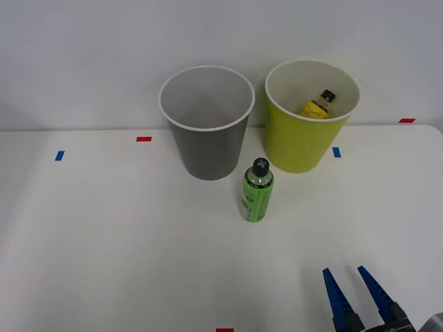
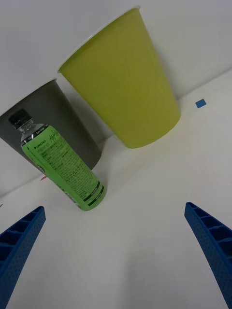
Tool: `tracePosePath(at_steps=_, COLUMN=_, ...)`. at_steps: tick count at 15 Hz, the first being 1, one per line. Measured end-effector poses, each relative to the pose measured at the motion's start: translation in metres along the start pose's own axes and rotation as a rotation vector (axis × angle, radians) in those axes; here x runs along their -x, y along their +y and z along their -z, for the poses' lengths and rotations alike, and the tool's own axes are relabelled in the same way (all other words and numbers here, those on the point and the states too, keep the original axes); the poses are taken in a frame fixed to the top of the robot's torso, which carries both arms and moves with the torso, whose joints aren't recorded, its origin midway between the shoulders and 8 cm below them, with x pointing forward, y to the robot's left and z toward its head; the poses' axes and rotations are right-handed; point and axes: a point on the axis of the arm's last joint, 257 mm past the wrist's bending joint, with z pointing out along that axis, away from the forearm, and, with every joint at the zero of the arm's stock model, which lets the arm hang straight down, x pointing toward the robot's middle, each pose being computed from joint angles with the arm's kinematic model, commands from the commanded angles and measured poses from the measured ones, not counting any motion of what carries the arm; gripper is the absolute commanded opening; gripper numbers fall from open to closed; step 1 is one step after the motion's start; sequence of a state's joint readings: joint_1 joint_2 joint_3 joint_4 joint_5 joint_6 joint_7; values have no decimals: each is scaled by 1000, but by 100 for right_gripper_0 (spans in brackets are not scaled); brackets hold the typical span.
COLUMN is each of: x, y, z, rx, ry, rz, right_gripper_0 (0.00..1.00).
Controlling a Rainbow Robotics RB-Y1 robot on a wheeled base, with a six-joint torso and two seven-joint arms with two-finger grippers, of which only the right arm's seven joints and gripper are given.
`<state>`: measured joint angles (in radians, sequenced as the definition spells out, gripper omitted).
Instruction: Put cans in the gray bin, plastic bottles in the light green bin
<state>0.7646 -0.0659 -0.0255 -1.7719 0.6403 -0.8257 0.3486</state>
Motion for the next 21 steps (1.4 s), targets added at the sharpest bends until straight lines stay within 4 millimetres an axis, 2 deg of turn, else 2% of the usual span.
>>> tracePosePath(at_steps=3, x=-10, y=-3, z=12, rx=14, ry=8, rz=39, right_gripper_0=100)
tracePosePath(at_steps=5, x=-10, y=2, z=13, rx=31, ry=4, rz=83, right_gripper_0=100)
tracePosePath(at_steps=9, x=-12, y=3, z=22, rx=27, ry=5, rz=275, right_gripper_0=100)
tracePosePath(at_steps=12, x=-8, y=4, z=30, rx=8, ry=-21, rz=288, right_gripper_0=100)
tracePosePath(at_steps=17, x=1, y=-6, z=50, rx=-43, ry=-40, rz=282, right_gripper_0=100)
tracePosePath(at_steps=21, x=-7, y=-10, z=55, rx=-55, ry=-21, rz=378, right_gripper_0=100)
